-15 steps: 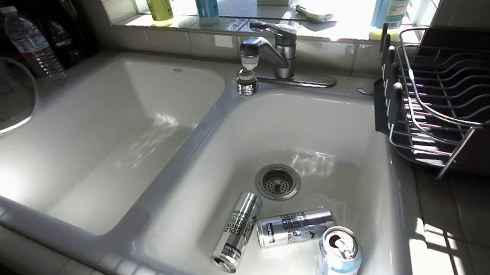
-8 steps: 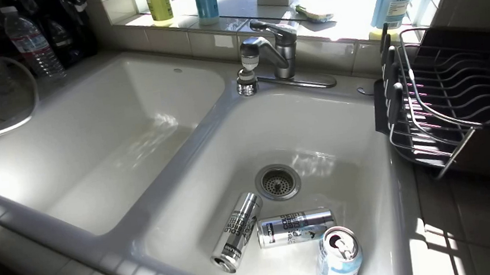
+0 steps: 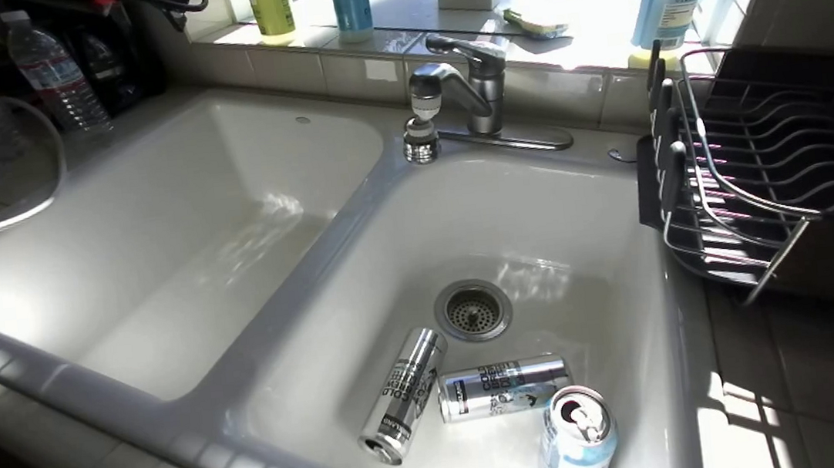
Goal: Press the trigger on the yellow bottle
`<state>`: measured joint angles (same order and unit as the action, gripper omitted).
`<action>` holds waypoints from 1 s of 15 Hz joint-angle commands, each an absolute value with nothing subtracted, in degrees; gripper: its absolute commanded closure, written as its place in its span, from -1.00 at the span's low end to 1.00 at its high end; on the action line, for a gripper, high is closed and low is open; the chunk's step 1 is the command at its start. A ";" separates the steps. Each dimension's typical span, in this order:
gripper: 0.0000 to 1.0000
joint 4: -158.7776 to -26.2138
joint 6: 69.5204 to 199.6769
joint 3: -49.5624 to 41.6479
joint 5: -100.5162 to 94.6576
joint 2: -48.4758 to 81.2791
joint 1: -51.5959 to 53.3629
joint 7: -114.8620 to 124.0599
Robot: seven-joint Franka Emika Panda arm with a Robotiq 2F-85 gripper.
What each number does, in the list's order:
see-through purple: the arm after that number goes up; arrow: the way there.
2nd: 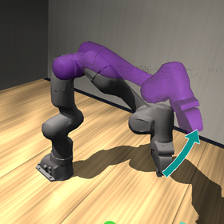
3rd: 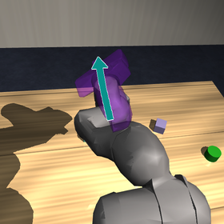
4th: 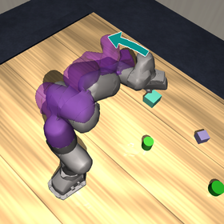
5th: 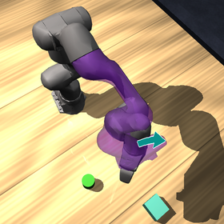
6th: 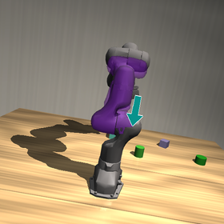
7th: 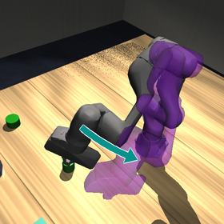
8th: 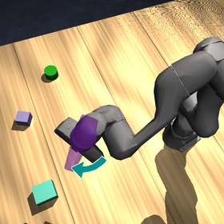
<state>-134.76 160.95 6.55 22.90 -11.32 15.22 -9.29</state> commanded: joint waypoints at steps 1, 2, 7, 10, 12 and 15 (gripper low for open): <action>-1.00 -134.73 160.90 6.49 22.90 -11.65 15.21 -9.29; -1.00 -134.73 160.85 6.42 22.90 -11.99 15.21 -9.29; -1.00 -134.72 160.82 6.38 22.90 -12.31 15.20 -9.28; -1.00 -133.33 162.53 5.61 25.65 -10.37 16.73 -12.43; -1.00 -131.24 164.36 5.30 26.95 -8.99 18.01 -16.88; -1.00 -128.39 164.31 5.04 27.24 -7.40 19.17 -24.24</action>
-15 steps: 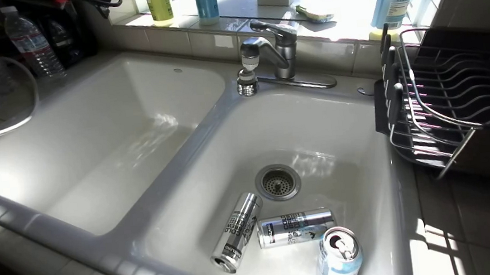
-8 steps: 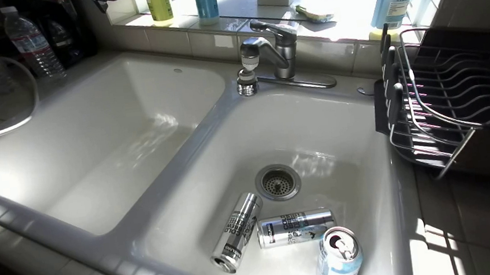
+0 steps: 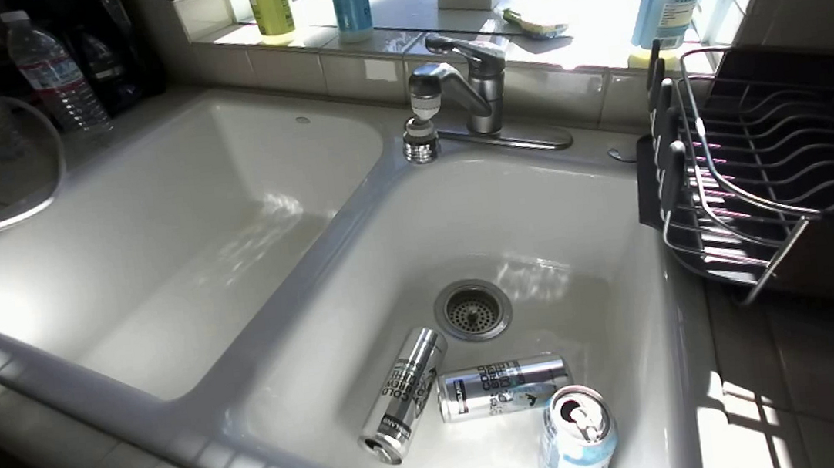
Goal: Press the trigger on the yellow bottle
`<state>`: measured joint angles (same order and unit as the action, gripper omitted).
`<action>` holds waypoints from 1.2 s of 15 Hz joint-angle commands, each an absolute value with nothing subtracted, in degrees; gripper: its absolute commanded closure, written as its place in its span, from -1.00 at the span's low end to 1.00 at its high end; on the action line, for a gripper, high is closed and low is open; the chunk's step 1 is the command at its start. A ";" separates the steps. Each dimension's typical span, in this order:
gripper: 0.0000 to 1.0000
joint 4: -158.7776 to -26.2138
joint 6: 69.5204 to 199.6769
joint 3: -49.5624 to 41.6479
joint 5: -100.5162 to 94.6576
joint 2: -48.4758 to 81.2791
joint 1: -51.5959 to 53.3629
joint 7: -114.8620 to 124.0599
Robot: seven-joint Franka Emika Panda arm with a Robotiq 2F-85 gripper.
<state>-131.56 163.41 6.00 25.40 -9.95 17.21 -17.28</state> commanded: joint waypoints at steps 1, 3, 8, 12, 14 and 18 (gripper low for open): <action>-1.00 -127.51 163.91 5.16 26.19 -7.01 18.95 -25.64; -1.00 -125.83 162.92 5.06 25.13 -6.47 18.50 -28.68; -1.00 -121.02 160.52 3.97 24.01 -5.59 17.32 -34.43; -1.00 -115.78 154.88 2.97 22.66 -4.48 16.43 -36.50; -1.00 -113.41 151.90 2.64 20.29 -3.94 15.64 -35.61; -1.00 -114.07 152.28 2.64 20.04 -4.91 15.62 -36.03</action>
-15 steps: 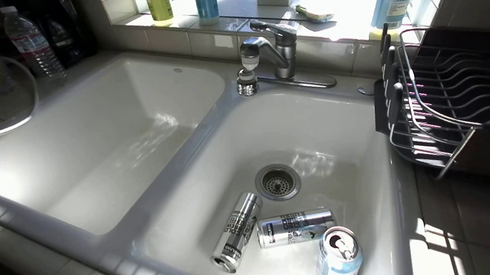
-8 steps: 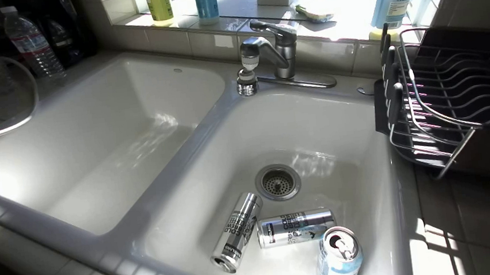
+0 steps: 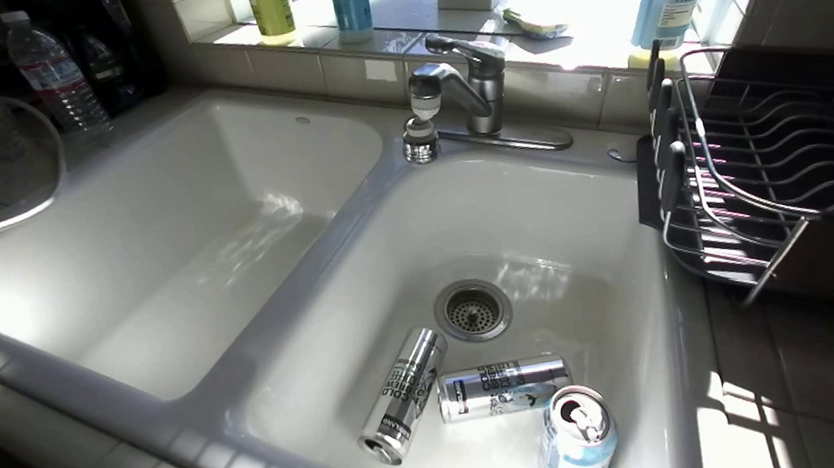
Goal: Press the trigger on the yellow bottle
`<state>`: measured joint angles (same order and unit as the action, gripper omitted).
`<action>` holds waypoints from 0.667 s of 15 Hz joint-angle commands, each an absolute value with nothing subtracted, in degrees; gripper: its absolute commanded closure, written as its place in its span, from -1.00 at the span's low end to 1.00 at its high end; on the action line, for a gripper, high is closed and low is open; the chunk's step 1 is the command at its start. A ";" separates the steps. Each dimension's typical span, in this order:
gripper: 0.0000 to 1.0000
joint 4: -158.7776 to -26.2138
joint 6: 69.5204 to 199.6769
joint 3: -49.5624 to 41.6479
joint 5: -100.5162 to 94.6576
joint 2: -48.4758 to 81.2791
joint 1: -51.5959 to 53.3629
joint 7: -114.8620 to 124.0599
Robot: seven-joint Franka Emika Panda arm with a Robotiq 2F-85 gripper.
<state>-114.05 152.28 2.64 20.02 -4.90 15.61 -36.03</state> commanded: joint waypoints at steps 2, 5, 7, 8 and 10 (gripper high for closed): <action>-1.00 -113.96 152.27 2.65 19.66 -4.71 15.60 -36.03; -1.00 -113.96 152.27 2.65 19.53 -4.60 15.60 -36.03; -1.00 -112.19 149.98 3.72 20.46 -3.80 13.78 -35.06; -1.00 -111.75 151.11 3.67 18.98 -3.21 13.19 -34.04; -1.00 -109.74 148.92 3.52 18.42 -2.48 12.18 -32.98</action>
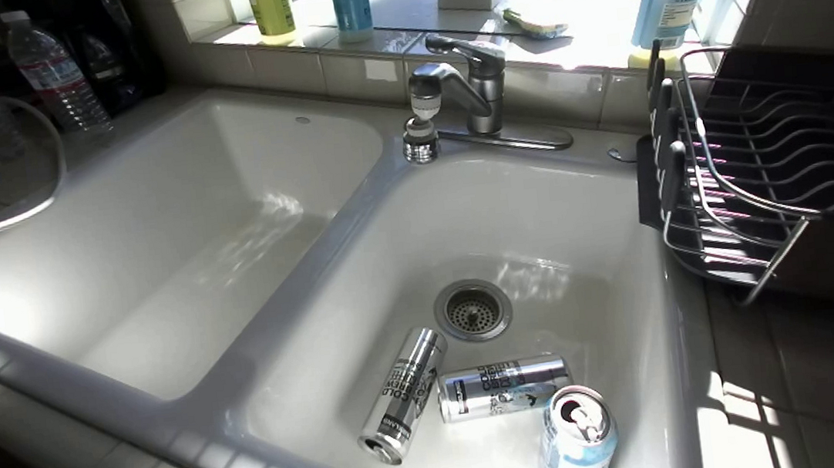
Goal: Press the trigger on the yellow bottle
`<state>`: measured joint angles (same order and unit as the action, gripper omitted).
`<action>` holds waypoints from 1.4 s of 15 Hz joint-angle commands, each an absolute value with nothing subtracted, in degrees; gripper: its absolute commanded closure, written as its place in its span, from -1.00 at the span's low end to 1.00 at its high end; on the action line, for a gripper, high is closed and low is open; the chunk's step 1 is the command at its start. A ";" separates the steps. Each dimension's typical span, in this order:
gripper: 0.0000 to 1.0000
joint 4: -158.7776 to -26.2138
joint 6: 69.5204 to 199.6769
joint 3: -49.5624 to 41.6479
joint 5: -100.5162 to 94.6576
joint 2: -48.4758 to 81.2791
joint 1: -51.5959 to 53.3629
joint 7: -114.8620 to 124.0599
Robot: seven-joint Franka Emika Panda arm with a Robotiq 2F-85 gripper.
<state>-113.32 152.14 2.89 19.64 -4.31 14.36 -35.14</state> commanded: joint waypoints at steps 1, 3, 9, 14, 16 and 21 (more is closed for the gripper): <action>-1.00 -108.57 147.10 3.50 17.84 -2.11 11.55 -32.22; -1.00 -106.03 143.22 3.57 15.98 -1.16 10.25 -29.89; -1.00 -99.24 136.53 4.53 17.94 3.09 8.79 -29.65; -1.00 -95.48 138.10 6.48 19.04 7.83 8.20 -30.11; -1.00 -93.79 138.57 7.26 18.79 9.88 7.91 -29.78; -1.00 -89.72 140.66 8.63 17.63 14.02 6.92 -29.21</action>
<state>-93.21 139.56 6.98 18.20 11.02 8.29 -30.38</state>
